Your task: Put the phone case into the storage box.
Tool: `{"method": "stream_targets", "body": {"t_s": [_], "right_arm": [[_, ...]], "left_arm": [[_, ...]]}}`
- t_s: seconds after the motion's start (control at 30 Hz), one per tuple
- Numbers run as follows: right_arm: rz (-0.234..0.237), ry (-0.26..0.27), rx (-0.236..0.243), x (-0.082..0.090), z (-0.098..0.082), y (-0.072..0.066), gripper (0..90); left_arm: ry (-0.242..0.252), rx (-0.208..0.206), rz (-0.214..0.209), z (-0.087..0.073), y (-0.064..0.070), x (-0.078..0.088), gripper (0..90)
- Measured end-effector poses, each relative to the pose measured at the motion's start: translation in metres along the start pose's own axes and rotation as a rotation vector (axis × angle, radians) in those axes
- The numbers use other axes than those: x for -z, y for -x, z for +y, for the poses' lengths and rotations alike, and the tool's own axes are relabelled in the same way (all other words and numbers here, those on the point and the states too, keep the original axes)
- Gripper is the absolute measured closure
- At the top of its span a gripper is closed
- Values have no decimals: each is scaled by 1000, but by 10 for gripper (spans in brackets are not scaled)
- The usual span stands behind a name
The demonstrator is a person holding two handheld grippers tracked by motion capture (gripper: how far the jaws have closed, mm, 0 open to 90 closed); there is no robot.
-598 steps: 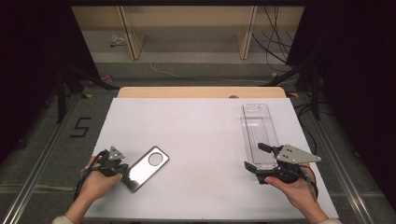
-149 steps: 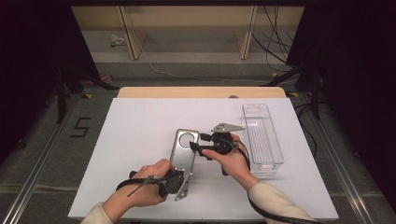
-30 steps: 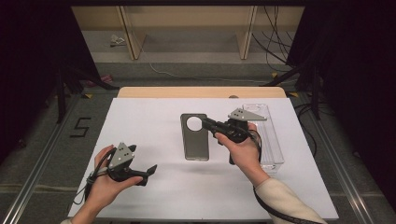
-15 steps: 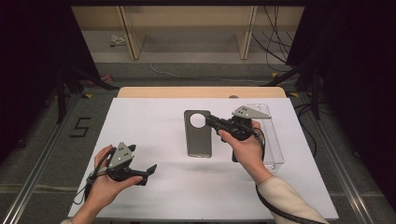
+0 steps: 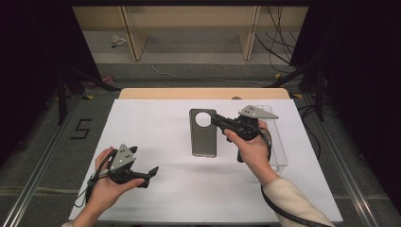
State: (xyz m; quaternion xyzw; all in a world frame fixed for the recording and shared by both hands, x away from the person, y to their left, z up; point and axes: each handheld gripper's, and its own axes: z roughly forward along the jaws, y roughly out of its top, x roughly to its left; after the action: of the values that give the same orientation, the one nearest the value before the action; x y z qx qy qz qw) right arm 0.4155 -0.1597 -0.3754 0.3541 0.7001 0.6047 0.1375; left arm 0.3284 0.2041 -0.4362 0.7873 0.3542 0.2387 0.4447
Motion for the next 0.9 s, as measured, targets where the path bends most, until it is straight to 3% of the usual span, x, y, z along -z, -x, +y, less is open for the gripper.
{"method": "stream_targets", "body": {"t_s": [0.9], "right_arm": [[-37,28,2,11,9,13,827]], "left_arm": [[2,0,3,0,0,0,0]]}}
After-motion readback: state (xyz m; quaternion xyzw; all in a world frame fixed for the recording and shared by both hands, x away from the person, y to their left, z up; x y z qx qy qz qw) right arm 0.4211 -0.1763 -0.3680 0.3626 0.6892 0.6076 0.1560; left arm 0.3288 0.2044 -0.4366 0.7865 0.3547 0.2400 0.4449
